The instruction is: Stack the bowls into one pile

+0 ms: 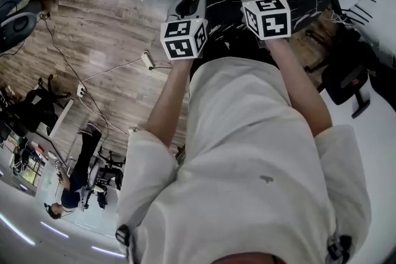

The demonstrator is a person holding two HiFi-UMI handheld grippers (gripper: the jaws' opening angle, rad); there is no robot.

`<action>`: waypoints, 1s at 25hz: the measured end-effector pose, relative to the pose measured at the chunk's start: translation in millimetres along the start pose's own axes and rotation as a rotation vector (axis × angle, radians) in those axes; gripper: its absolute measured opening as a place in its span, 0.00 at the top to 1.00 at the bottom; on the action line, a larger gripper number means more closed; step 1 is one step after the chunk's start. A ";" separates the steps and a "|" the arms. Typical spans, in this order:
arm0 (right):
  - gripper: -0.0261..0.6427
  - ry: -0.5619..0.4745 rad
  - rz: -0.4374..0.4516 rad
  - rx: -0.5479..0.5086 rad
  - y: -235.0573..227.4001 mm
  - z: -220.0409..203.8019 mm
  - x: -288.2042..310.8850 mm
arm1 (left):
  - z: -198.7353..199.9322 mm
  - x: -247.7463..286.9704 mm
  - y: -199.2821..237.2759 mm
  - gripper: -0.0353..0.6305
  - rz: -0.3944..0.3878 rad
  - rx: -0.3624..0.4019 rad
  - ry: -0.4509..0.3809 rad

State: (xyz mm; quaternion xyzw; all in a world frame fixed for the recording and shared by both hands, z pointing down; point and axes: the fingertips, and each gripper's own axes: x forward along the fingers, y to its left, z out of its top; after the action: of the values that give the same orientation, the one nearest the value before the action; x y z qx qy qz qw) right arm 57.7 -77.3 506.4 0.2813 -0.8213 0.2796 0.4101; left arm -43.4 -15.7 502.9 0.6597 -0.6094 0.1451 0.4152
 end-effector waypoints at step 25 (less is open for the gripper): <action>0.80 0.057 -0.064 -0.084 -62.8 -14.7 7.5 | -21.8 52.1 -59.4 0.78 -0.093 -0.114 -0.002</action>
State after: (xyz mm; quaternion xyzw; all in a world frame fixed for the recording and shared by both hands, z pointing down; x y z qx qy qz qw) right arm 105.0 -112.0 534.5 0.2819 -0.8109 0.2395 0.4534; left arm 29.6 -40.7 530.6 0.6627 -0.5859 0.0901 0.4577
